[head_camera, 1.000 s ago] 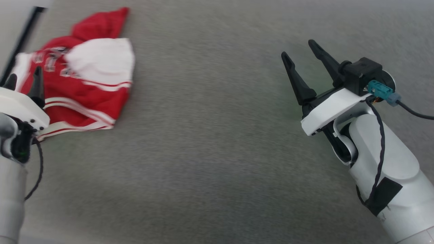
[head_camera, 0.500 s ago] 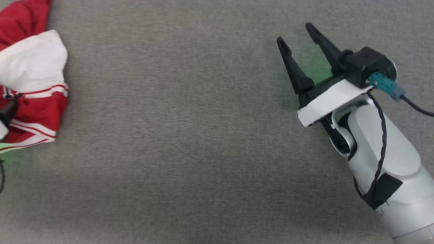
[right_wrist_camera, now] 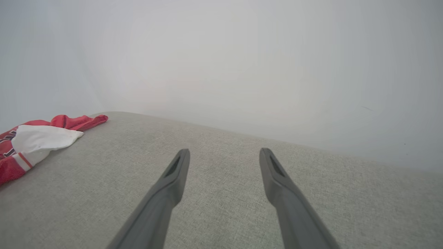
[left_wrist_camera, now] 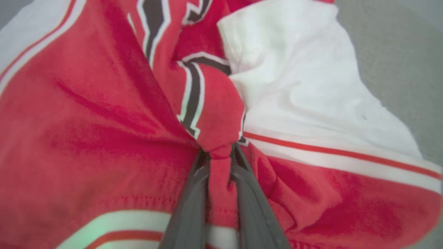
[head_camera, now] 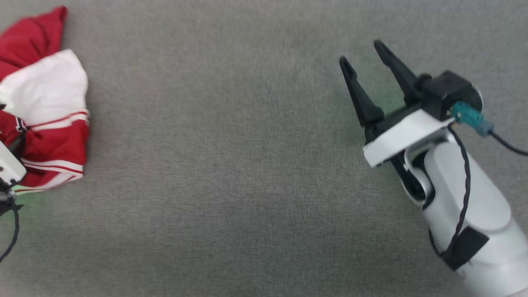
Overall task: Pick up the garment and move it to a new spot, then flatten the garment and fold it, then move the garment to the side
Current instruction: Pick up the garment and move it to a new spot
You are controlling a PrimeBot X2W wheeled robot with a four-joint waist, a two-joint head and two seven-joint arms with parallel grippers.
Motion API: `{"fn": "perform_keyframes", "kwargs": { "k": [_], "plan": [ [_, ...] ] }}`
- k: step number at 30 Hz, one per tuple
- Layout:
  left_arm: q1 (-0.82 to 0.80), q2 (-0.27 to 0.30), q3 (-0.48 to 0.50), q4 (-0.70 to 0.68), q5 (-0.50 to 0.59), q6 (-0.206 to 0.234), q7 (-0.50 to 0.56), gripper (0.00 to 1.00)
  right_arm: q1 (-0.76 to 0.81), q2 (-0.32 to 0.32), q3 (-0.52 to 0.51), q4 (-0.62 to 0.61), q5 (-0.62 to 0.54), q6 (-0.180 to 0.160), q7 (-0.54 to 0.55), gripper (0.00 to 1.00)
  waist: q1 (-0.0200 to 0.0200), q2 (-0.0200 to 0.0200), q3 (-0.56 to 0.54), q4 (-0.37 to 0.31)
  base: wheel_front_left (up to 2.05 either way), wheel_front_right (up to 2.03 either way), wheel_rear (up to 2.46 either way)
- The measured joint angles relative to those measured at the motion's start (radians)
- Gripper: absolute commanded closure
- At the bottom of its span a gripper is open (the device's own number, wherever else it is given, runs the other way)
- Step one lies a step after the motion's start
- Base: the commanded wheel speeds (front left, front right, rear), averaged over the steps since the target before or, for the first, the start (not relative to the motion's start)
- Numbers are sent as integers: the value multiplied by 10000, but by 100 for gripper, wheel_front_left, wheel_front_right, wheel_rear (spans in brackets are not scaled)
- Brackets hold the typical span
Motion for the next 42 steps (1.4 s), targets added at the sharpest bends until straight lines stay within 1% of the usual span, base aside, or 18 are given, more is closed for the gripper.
{"fn": "perform_keyframes", "kwargs": {
  "k": [2, 4, 10, 15, 21, 23, 26, 29, 32, 36, 39, 42],
  "plan": [
    [150, 38, -105, -169, -90, -8, -548, 100, 298, 94, -73, 109, 194, 0, -10, 0, 0, 0, -352, 63, 0, 0, 0],
    [194, 56, -123, -274, -245, -33, -690, 100, 449, 123, -102, 155, 274, 0, -15, 0, 0, 0, -534, 95, 0, 0, 0],
    [270, 556, -610, -1760, -757, -33, -1220, 100, 880, 98, -362, 221, 378, 0, -54, 0, 0, 0, -1566, 300, 0, 0, 0],
    [267, 805, -1174, -3664, -1141, -31, -1323, 100, 1052, 196, -579, 94, 407, 0, -86, 0, 0, 0, -2031, 317, 0, 0, 0],
    [287, 1189, -2079, -6330, -1402, -33, -1267, 100, 1508, 343, -934, -71, 428, 0, -132, 0, 0, 0, -2220, -162, 0, 0, 0],
    [296, 1220, -2424, -7058, -1436, -33, -1120, 100, 1570, 397, -1078, -153, 430, 0, -144, 0, 0, 0, -2224, -389, 0, 0, 0],
    [280, 1049, -3106, -8167, -1457, -35, -836, 100, 1707, 456, -1300, -278, 431, 0, -165, 0, 0, 1, -2173, -768, 0, 0, 0],
    [181, 853, -4013, -8669, -1239, -38, -405, 100, 1778, 614, -1478, -433, 424, 0, -180, 0, 0, 0, -2048, -1197, 0, 0, 0],
    [-192, 550, -4715, -8681, -863, -38, -171, 100, 1860, 844, -1630, -598, 420, 0, -186, 0, 0, 1, -1844, -1658, 0, 0, 0],
    [-900, -4, -5505, -8466, -767, -38, 36, 100, 1859, 1110, -1864, -865, 395, 0, -188, 0, 0, 0, -1485, -2343, 0, 0, 0],
    [-1459, -433, -5962, -8163, -959, -38, 221, 100, 1869, 1258, -2040, -1058, 368, 0, -188, 0, 0, 0, -1205, -2884, 0, 0, 0],
    [-1871, -708, -6401, -7862, -1360, -38, 441, 100, 1910, 1373, -2276, -1216, 370, 0, -190, 0, 0, 0, -952, -3440, 0, 0, 0]
  ]
}}
